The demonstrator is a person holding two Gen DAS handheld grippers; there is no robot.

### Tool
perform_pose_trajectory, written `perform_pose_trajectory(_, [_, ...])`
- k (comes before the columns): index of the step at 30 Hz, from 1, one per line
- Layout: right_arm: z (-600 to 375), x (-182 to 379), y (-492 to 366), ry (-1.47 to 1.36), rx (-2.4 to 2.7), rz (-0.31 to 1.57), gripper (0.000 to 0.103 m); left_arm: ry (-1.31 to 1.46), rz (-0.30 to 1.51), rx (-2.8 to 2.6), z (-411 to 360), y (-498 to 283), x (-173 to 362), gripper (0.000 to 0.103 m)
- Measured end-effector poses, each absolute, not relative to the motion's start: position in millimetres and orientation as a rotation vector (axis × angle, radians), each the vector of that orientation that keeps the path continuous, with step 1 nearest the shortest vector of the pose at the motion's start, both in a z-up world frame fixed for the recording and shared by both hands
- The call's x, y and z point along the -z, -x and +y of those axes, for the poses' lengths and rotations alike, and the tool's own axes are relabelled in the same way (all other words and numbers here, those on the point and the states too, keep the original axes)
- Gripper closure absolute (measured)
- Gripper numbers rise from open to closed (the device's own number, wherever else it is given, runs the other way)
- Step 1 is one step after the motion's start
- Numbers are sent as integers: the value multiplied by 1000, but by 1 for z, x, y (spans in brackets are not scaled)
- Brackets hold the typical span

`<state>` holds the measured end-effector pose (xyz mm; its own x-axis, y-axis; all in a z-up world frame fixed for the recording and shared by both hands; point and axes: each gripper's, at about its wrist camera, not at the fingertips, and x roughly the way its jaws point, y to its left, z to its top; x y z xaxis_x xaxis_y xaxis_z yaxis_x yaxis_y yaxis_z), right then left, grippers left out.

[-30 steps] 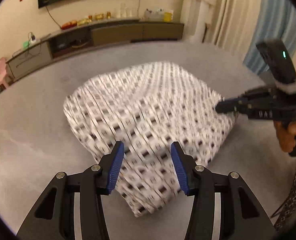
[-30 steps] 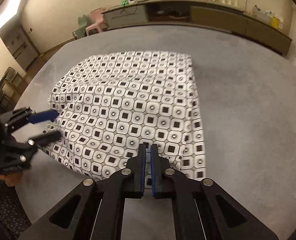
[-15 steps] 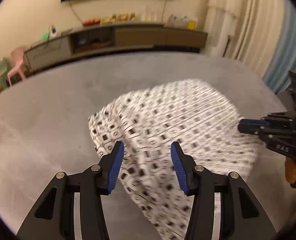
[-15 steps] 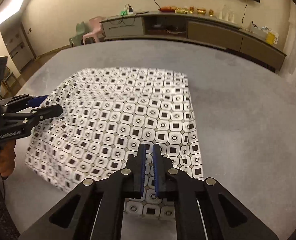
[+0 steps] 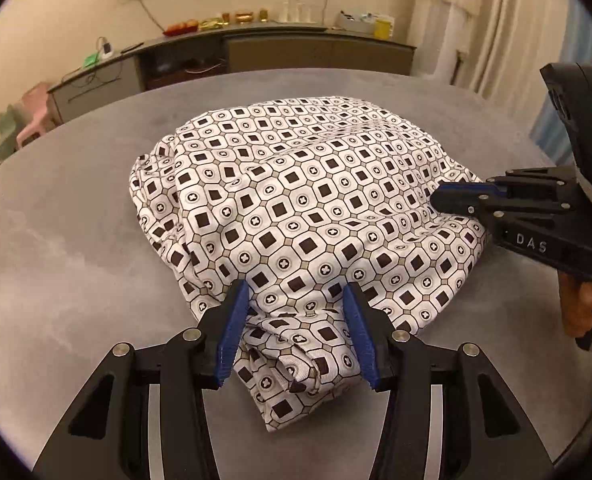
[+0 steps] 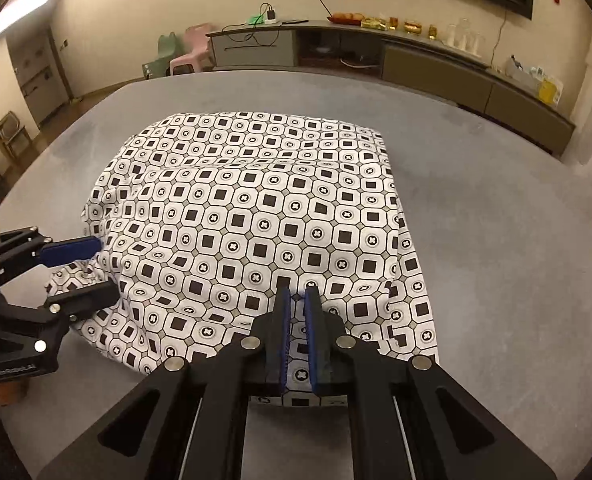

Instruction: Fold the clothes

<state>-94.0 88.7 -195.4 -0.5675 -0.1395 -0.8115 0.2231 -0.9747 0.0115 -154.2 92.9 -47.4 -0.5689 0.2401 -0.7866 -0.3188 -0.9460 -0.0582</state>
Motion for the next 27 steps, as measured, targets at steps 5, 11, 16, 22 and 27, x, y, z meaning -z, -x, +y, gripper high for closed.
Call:
perform_pose_trajectory(5, [97,195,84,-1346,2592,60,94,1280,-45,-2600,68,137,54,39])
perform_pose_trajectory(11, [67,192,49,-1354,2592,230,93,1349,-128,-2642,46,132,53,39])
perform_pose_trajectory(16, [80,179,31,-1322,2674,142,87,1305,-47,-2675,54,87,39,39])
perform_pose_trajectory(22, [65,146,-16,-1209,2796,94,50,1286,84,-2622,69,40,26,27])
perform_pose_trajectory(27, [56,153,-47,-1268,2831,12,47,1343,-15,-2578,70,24,27,25])
